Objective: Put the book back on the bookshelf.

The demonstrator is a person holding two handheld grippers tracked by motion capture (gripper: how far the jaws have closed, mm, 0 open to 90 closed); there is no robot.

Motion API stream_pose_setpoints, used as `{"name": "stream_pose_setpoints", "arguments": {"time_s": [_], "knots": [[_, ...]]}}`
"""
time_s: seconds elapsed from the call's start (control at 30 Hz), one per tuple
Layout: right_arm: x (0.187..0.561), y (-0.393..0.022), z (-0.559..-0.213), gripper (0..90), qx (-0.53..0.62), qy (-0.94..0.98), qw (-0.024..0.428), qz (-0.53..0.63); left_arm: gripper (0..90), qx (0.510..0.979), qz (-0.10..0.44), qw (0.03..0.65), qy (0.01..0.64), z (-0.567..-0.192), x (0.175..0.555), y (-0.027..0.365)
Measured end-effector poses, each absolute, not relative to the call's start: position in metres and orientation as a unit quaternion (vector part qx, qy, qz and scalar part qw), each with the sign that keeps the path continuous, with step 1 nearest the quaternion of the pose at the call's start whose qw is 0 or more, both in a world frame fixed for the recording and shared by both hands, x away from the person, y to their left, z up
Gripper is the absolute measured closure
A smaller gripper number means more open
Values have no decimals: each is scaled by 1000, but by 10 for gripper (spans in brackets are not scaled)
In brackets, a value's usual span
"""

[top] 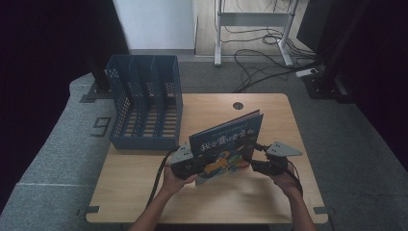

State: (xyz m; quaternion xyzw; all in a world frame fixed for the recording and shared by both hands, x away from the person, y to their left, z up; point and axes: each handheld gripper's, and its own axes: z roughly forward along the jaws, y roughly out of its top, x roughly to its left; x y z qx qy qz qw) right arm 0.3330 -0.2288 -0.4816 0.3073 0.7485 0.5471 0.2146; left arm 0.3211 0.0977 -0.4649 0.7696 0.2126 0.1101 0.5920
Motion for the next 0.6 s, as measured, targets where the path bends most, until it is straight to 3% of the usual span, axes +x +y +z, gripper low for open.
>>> {"name": "stream_pose_setpoints", "arguments": {"time_s": [0.13, 0.6], "knots": [[334, -232, -485, 381, 322, 750, 209, 539, 818, 760, 114, 599, 226, -467, 321, 99], [330, -240, -495, 381, 339, 746, 209, 534, 824, 728, 114, 628, 251, -464, 317, 104]]}}
